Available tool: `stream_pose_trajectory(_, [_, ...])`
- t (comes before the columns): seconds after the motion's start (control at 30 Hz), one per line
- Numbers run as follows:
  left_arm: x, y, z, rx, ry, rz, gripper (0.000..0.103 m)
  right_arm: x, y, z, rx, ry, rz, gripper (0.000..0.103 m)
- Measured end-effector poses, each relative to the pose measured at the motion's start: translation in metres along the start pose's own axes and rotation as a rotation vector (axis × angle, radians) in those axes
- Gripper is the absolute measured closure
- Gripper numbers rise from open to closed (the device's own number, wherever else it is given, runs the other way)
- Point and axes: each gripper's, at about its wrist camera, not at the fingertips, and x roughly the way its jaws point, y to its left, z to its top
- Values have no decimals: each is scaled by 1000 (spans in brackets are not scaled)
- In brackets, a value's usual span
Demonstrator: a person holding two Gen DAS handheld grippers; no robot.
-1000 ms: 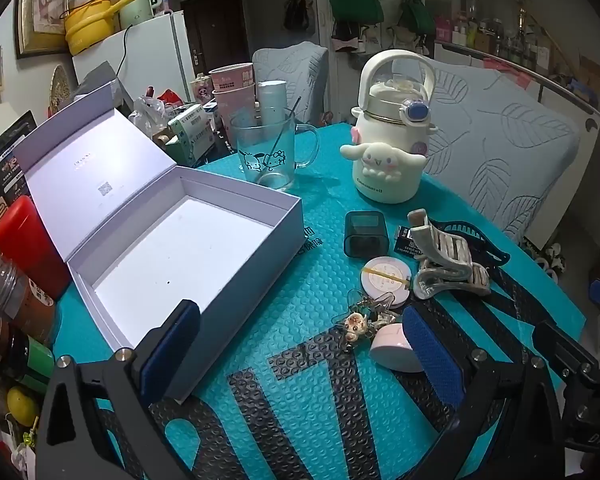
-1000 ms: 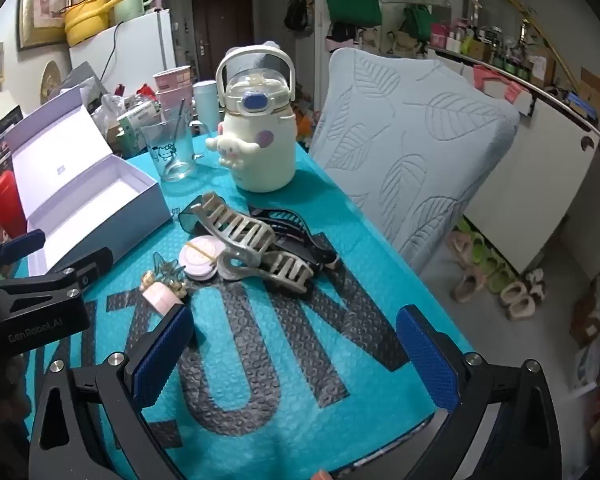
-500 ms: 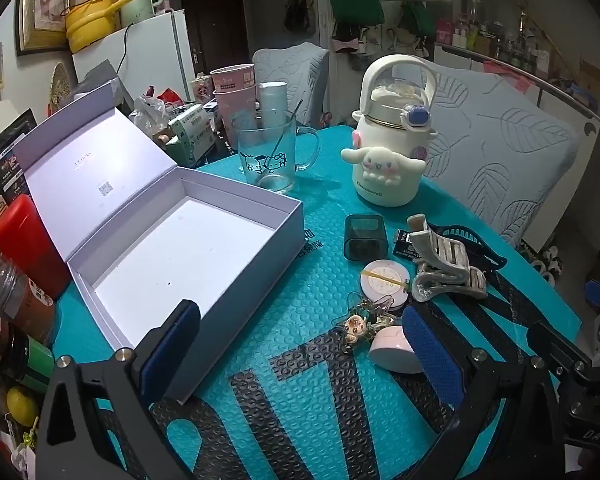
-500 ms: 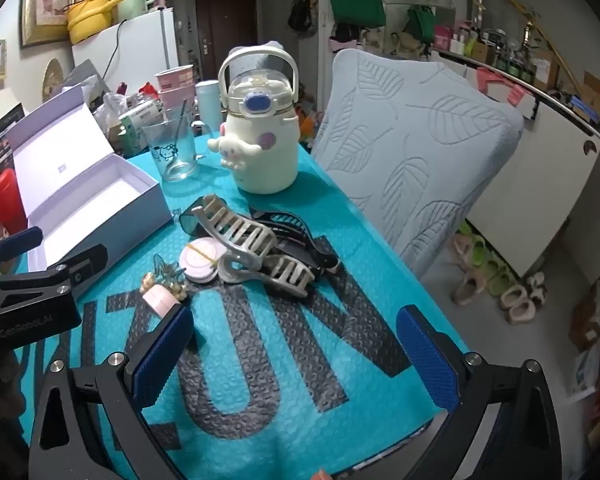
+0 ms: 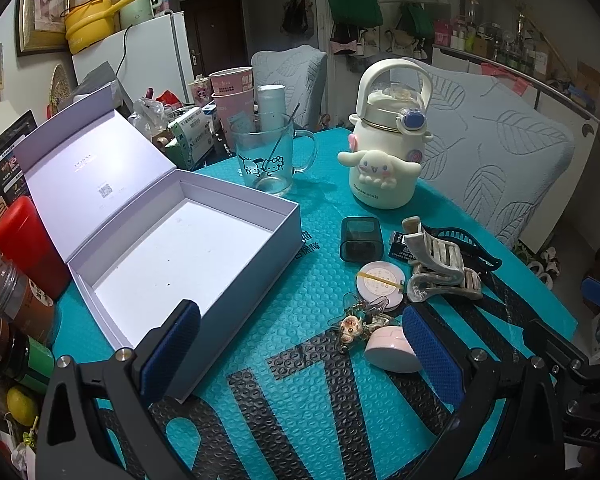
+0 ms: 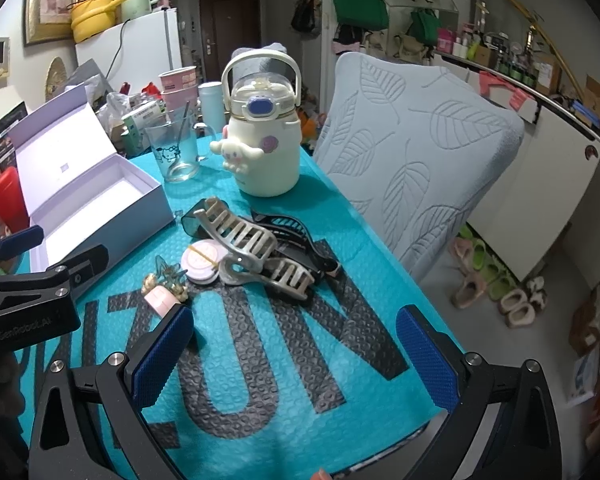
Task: Organize rigid objects
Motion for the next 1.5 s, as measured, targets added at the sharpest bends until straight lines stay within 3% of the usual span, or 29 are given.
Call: stream_pose_trajectory(1.5, [6,9,-5,-26,25,-5,0,5,11,1,-30,12,20,0])
